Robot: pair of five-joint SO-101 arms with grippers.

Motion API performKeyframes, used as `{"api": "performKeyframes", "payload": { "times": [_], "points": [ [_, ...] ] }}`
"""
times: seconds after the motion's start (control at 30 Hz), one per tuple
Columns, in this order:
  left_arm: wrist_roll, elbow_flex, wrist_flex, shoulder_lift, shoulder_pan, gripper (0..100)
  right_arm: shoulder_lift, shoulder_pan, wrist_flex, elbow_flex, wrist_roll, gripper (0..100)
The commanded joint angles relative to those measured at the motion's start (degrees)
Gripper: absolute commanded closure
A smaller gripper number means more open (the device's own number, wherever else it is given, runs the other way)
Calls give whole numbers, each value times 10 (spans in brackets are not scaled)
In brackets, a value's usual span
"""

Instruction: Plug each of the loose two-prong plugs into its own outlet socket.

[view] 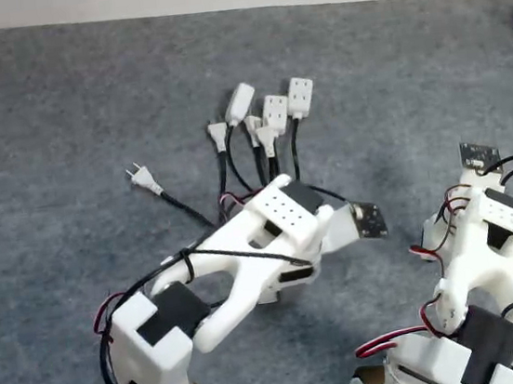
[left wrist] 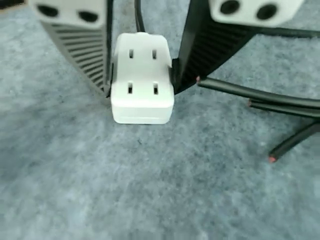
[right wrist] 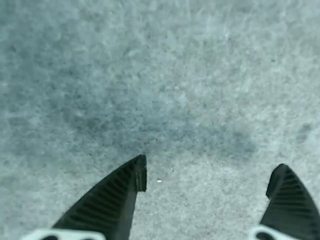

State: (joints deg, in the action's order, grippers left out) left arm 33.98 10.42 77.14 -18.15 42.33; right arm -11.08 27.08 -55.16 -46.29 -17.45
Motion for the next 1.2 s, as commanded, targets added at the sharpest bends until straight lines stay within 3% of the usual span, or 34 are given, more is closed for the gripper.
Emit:
{"api": "performKeyframes", "payload": {
  "times": [0.0, 0.2, 0.4, 0.67, 0.83, 0.97, 1.17],
  "points": [
    [-9, -28, 5, 2, -14, 723, -7, -6, -6, 2, -7, 630],
    [-6, -29, 5, 11, -23, 738, -8, -6, -6, 2, -7, 630],
    [-5, -28, 16, 119, -66, 747, -8, -6, -6, 2, -7, 630],
    [-11, -22, 20, 305, -254, 747, -9, -22, -6, 8, -8, 630],
    [-71, 38, 5, 377, -424, 748, -4, -103, -86, 105, -9, 630],
    [-97, 147, -69, 421, -536, 748, -3, -199, -197, 248, -4, 630],
    [-135, 327, -187, 486, -617, 748, 31, -326, -267, 433, 23, 630]
  ]
}}
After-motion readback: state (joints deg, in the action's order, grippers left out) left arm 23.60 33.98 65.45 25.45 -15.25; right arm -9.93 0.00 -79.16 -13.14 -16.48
